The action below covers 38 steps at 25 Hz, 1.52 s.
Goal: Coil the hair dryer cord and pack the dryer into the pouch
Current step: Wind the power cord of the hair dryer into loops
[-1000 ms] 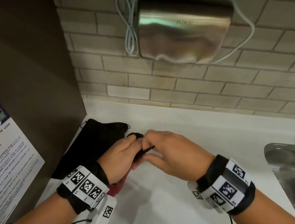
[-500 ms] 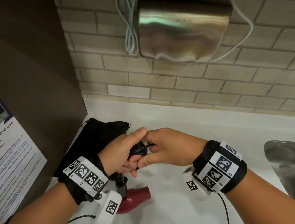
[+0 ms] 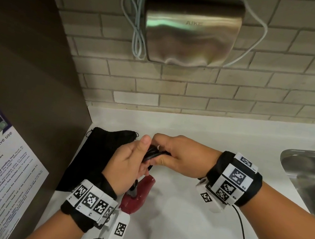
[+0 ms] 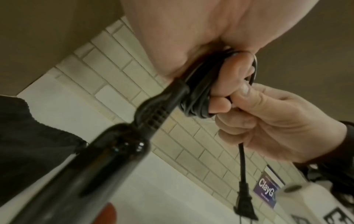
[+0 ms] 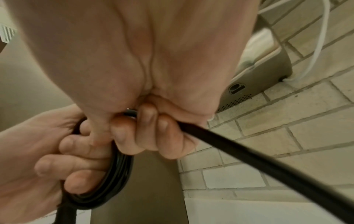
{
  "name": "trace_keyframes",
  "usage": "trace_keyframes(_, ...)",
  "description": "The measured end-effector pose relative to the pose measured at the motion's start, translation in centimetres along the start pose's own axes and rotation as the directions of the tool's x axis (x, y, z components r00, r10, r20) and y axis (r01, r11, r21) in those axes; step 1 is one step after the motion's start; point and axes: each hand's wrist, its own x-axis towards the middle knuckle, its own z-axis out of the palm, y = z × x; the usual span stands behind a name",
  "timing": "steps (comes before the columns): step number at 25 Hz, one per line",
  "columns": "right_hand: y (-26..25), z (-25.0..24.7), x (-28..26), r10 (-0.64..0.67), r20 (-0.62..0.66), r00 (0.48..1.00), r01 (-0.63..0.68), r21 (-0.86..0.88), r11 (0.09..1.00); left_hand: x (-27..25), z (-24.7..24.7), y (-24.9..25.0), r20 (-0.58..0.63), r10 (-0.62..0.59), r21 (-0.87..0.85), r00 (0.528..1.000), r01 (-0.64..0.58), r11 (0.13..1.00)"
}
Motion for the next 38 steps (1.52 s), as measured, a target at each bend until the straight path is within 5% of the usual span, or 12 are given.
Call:
trace_keyframes(6,-0.2,-0.6,-0.6,0.054,-0.011,0.998,-0.054,-0.058,0.997,0.2,-0.4,-1.3,0.085,-0.048,-0.025,0.995,0.05,0.998)
trace_keyframes(11,0.4,-0.1,-0.6,0.071,-0.034,0.997,-0.073,-0.046,0.996,0.2,-0.7,-1.9,0.012,0.004,-0.014,1.0,-0.004,1.0)
trace_keyframes(16,1.2,1.3,-1.4,0.032,-0.098,0.995,-0.034,-0.02,0.999,-0.3,-1.4,-1.6,0.098,-0.183,-0.119,0.978,0.194,0.974)
trace_keyframes(21,0.9,2.4,-1.6,0.074,-0.115,0.991,-0.076,-0.009,0.997,-0.7,-1.6,-0.7,0.193,-0.306,-0.428,0.932,0.361,0.828)
trace_keyframes(25,0.3,2.4,-1.6,0.08,-0.126,0.989,-0.081,-0.004,0.997,-1.2,-0.2,-0.3,0.057,-0.292,-0.47,0.955,0.283,0.836)
trace_keyframes(31,0.1,1.7,-2.0,0.057,-0.122,0.991,-0.043,0.118,0.992,-1.7,0.3,-0.9,-0.101,-0.203,-0.275,0.974,0.169,0.947)
trace_keyframes(34,1.4,-0.3,-2.3,-0.02,-0.154,0.988,0.003,-0.108,0.994,-2.0,-0.6,-0.6,-0.112,-0.23,-0.318,0.967,0.185,0.93)
trace_keyframes(38,4.0,-0.1,-2.3,0.004,-0.264,0.965,-0.091,-0.32,0.943,-2.0,-0.8,0.7,-0.088,-0.23,-0.38,0.969,0.18,0.907)
